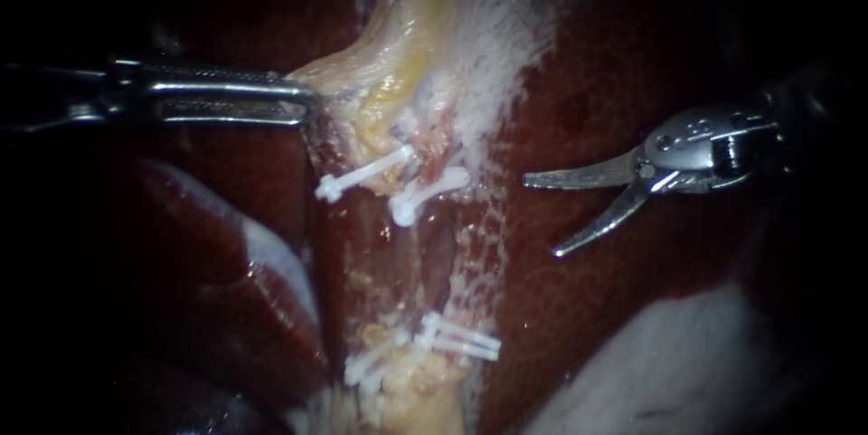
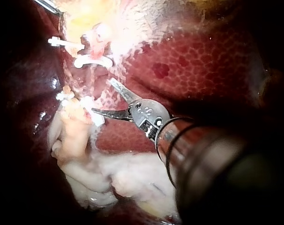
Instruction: Go back from the cut right tube
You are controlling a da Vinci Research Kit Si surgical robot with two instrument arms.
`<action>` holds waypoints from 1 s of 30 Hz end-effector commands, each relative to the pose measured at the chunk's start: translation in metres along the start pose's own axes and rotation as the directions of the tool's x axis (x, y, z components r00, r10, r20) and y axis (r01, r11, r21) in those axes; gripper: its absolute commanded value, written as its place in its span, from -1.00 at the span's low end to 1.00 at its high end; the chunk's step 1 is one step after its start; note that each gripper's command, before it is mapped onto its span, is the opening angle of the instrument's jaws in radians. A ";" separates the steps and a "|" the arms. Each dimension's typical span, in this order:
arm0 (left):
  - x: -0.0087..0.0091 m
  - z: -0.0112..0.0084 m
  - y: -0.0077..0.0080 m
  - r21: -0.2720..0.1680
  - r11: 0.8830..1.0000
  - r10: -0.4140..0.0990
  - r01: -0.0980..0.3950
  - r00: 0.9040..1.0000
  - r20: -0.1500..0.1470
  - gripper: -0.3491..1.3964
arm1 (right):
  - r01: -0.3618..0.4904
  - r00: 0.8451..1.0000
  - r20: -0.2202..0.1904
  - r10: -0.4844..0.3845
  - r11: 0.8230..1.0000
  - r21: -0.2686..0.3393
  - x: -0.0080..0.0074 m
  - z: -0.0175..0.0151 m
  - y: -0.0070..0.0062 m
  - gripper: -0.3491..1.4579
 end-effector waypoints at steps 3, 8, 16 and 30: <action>0.0009 0.0012 -0.0006 0.015 1.000 -0.012 0.012 1.000 -0.013 -1.00 | -0.008 1.000 0.001 0.008 1.000 0.002 -0.0001 0.0000 -0.0001 0.97; 0.0018 0.0024 -0.0013 0.026 1.000 -0.016 0.017 0.999 -0.028 -1.00 | -0.019 1.000 0.004 0.019 1.000 0.001 -0.0001 0.0001 -0.0002 0.97; 0.0020 0.0029 -0.0018 0.030 0.999 -0.014 0.015 0.999 -0.031 -1.00 | -0.025 1.000 0.004 0.025 1.000 0.002 0.0000 0.0001 -0.0004 0.97; 0.0022 0.0029 -0.0016 0.031 0.999 -0.018 0.019 0.999 -0.034 -1.00 | -0.060 0.998 0.003 0.060 0.998 0.001 0.0000 0.0000 -0.0007 0.97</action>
